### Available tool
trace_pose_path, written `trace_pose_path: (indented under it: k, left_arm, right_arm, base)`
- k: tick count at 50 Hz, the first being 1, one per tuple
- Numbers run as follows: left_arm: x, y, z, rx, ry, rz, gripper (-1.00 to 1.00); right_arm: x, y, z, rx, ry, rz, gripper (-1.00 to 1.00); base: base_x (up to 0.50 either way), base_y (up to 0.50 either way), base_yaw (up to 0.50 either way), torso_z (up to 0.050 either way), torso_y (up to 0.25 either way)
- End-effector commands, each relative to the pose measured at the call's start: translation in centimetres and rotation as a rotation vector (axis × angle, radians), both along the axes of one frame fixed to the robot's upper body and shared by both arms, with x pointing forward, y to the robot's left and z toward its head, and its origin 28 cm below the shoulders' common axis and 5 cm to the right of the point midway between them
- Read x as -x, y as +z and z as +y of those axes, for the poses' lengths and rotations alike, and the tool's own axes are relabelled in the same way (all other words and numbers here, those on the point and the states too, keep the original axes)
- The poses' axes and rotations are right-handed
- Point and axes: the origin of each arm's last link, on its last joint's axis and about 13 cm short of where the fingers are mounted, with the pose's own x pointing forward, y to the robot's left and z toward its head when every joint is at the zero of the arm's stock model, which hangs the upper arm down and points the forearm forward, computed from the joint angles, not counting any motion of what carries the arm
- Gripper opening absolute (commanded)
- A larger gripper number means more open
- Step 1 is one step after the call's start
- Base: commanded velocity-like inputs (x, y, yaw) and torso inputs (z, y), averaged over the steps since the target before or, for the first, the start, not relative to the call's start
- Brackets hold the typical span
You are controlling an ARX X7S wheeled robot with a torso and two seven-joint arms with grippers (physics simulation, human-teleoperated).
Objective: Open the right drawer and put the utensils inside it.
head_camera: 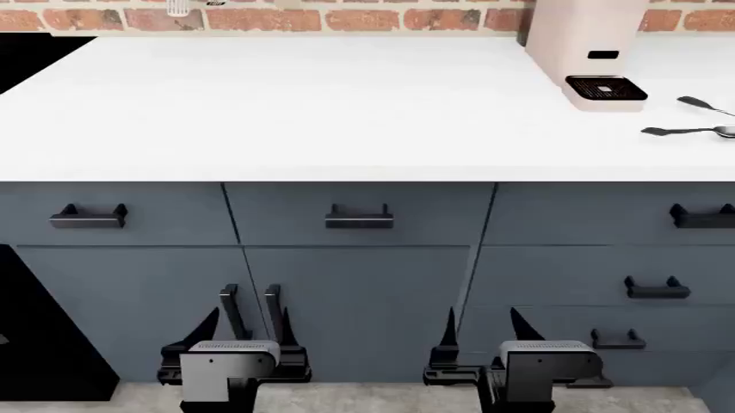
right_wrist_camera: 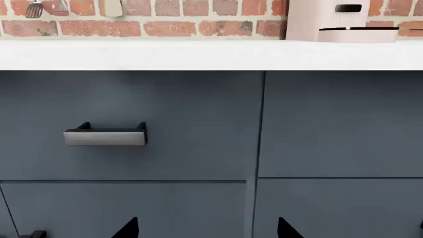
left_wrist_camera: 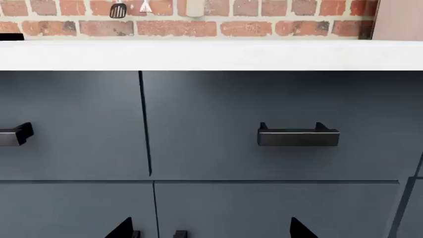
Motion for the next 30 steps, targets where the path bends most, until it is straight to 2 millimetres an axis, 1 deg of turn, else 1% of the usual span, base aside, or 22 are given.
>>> trace_pose_path:
  k: [1,5,14,30]
  left_arm:
    - [-0.10,-0.03,0.03,0.003,0.002,0.003,1.00]
    - [-0.19,0.01,0.01,0.012,0.009,0.006,1.00]
    - [-0.19,0.03,-0.09,0.016,0.010,0.009,1.00]
    - [-0.13,-0.02,-0.20,0.011,0.001,0.007,1.00]
  right_arm:
    - [-0.02,0.06,0.06,0.010,0.000,-0.006,1.00]
    - [-0.09,0.15,0.05,0.008,0.009,0.000,1.00]
    - [-0.31,0.19,-0.14,-0.037,0.011,0.014,1.00]
    - [-0.21,0.01,-0.15,-0.032,0.030,0.022,1.00]
  base:
    - [0.00,0.00,0.00,0.000,0.000]
    - [0.00,-0.08,0.00,0.000,0.000]
    - [0.00,-0.50,0.00,0.000,0.000]
    - [0.00,-0.50,0.00,0.000,0.000]
